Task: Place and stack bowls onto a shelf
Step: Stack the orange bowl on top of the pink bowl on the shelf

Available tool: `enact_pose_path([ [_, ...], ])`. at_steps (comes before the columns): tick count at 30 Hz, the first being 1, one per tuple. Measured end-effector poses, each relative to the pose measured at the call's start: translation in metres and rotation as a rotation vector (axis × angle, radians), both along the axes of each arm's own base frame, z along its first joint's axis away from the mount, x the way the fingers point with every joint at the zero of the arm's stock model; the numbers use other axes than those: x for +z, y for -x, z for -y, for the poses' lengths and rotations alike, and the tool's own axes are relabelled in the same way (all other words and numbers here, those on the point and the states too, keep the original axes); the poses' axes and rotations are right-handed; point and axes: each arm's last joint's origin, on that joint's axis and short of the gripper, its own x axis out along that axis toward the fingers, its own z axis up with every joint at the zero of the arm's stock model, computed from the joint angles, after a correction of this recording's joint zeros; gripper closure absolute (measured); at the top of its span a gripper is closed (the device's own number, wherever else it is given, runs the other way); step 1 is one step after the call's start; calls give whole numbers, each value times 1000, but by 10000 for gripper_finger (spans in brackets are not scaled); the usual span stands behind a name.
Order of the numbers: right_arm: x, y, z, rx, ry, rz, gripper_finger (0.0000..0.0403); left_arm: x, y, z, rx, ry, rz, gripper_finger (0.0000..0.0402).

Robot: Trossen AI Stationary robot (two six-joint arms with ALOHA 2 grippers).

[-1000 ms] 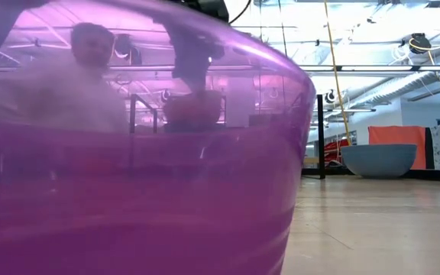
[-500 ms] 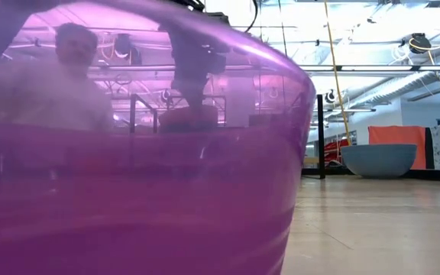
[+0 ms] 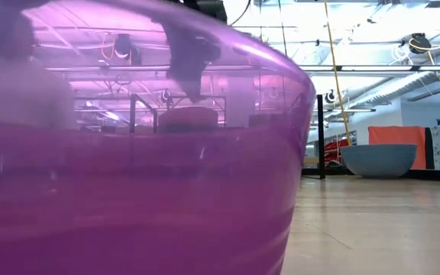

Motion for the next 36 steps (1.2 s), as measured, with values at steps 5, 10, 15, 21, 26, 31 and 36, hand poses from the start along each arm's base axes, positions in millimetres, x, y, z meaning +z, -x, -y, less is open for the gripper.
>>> enact_pose_path([
  [5,0,0,0,0,0,0,310,34,18,12,7,-31,89,315],
  [10,0,0,0,0,0,0,310,67,40,25,90,-145,149,315],
  [15,0,0,0,1,-1,0,310,88,68,33,231,-250,132,314],
  [21,0,0,0,1,-1,0,310,89,100,38,461,-231,-20,314],
  [26,0,0,0,1,-1,0,310,82,105,34,551,-229,-61,314],
  [31,0,0,0,1,-1,0,310,72,113,18,683,-230,-105,314],
  [36,-1,0,0,1,-4,-10,310,53,130,1,837,-200,-158,314],
])
